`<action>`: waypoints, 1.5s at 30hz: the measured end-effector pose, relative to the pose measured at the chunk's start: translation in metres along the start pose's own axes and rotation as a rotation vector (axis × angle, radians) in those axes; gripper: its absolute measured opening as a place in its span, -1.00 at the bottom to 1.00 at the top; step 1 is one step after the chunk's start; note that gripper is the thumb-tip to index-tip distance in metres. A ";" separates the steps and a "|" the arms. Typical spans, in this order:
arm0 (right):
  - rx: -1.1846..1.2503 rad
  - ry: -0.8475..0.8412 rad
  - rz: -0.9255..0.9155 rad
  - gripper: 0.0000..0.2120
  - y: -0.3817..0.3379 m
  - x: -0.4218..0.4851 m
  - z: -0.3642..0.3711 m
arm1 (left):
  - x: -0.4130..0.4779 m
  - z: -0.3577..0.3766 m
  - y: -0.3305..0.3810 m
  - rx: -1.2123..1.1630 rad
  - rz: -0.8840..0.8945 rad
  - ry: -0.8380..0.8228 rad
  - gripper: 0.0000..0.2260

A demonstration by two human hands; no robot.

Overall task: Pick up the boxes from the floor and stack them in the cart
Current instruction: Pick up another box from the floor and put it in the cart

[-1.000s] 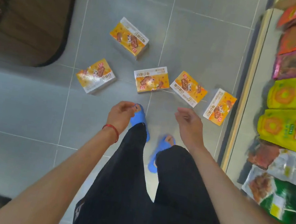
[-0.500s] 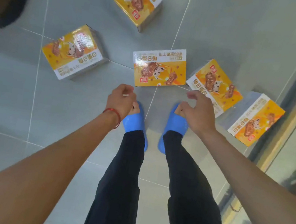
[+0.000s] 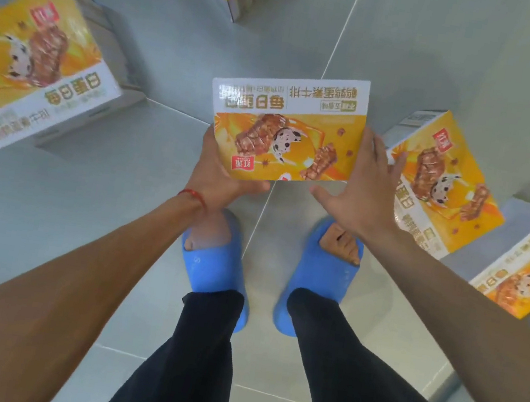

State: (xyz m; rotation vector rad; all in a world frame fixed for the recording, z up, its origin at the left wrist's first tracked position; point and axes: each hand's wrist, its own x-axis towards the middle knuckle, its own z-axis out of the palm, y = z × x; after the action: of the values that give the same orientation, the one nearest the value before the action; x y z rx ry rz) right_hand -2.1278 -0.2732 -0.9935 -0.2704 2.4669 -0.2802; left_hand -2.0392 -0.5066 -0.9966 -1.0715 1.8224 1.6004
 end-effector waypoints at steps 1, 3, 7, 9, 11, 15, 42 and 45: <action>-0.015 0.009 -0.005 0.16 0.001 -0.001 0.002 | 0.001 0.002 -0.001 0.011 0.013 0.001 -0.09; -0.002 0.022 0.000 0.14 0.000 -0.003 0.003 | -0.001 0.003 0.000 0.036 0.018 0.034 -0.05; 0.120 0.020 0.029 0.03 -0.004 -0.003 -0.003 | -0.012 -0.009 0.006 0.069 0.010 0.065 -0.11; 0.256 -0.010 0.042 -0.02 -0.008 -0.006 -0.009 | -0.023 -0.018 0.010 0.065 0.017 0.065 -0.16; 0.418 -0.014 0.027 -0.14 -0.014 -0.013 -0.019 | -0.033 -0.026 0.014 0.034 0.029 0.081 -0.26; 0.599 0.030 0.013 -0.39 -0.035 -0.022 -0.033 | -0.040 -0.037 0.026 -0.014 0.009 0.163 -0.43; 0.898 0.028 0.260 -0.18 -0.159 -0.183 -0.212 | -0.247 -0.099 0.142 -0.324 -0.098 0.235 -0.19; 0.849 0.053 0.204 -0.25 -0.183 -0.228 -0.253 | -0.312 -0.114 0.167 -0.279 -0.076 0.281 -0.25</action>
State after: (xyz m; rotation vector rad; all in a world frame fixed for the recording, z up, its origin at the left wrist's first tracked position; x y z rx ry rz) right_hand -2.0829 -0.3544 -0.6181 0.3494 2.1687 -1.1936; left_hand -1.9789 -0.5412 -0.6311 -1.5400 1.7350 1.7676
